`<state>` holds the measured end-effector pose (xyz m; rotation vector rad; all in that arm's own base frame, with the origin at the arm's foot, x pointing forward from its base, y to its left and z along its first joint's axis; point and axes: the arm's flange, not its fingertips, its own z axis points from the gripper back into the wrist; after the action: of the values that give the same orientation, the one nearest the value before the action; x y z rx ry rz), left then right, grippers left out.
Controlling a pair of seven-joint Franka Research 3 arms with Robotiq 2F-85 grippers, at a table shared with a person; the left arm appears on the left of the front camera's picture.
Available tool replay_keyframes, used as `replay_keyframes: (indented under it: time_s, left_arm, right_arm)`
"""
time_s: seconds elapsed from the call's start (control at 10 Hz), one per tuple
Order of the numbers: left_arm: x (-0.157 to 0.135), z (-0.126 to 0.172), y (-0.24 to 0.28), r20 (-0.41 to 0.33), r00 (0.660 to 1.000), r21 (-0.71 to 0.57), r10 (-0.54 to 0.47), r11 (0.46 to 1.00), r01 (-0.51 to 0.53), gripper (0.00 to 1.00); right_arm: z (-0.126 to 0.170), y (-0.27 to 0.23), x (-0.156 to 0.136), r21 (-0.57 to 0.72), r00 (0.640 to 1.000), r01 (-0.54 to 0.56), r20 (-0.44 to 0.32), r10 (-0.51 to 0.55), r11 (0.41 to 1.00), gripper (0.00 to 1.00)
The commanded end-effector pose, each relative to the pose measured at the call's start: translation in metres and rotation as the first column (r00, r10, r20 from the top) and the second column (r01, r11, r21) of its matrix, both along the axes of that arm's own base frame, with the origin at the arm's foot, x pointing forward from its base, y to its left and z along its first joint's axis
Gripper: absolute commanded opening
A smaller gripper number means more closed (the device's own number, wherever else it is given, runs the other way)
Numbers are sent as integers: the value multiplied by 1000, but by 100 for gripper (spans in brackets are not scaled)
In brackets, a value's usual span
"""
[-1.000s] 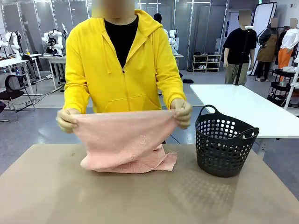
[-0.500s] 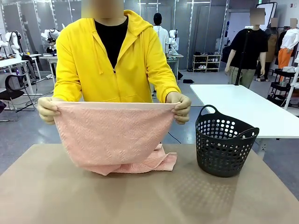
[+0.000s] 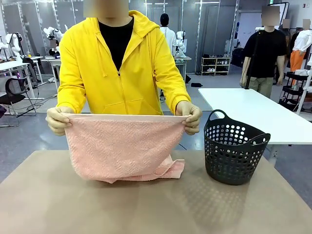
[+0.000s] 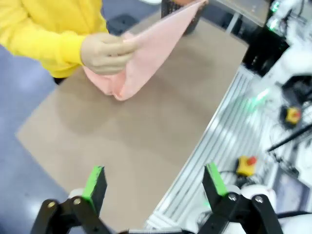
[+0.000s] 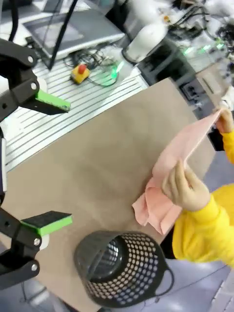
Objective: Fold the towel.
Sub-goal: Grab the top end of the 100 cm Hotel Towel extended by the human.
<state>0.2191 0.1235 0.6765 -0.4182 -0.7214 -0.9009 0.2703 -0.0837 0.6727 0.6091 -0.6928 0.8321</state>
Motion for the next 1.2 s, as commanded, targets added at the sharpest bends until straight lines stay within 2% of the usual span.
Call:
replay_keyframes:
  time_s: [0.0,0.2,0.4,0.9,1.0,1.1]
  left_arm:
    - [7,1,-28,47,998,106,-39,994,33,100]
    - [8,3,-41,58,996,113,-68,992,61,100]
    - [5,12,-43,58,994,111,-92,990,85,100]
    - [8,9,-41,63,991,95,-116,989,110,100]
    - [18,32,-74,91,972,236,-216,953,190,100]
    - [30,50,-105,102,953,317,-287,917,242,100]
  right_arm:
    - [4,28,13,-138,998,-27,47,33,990,100]
    - [7,42,16,-177,997,-45,54,56,983,100]
    - [13,45,15,-153,996,-63,58,73,986,100]
    - [12,43,18,-150,993,-86,73,97,985,100]
    - [34,74,28,-279,971,-183,102,218,943,100]
    - [55,104,37,-355,945,-225,147,292,908,100]
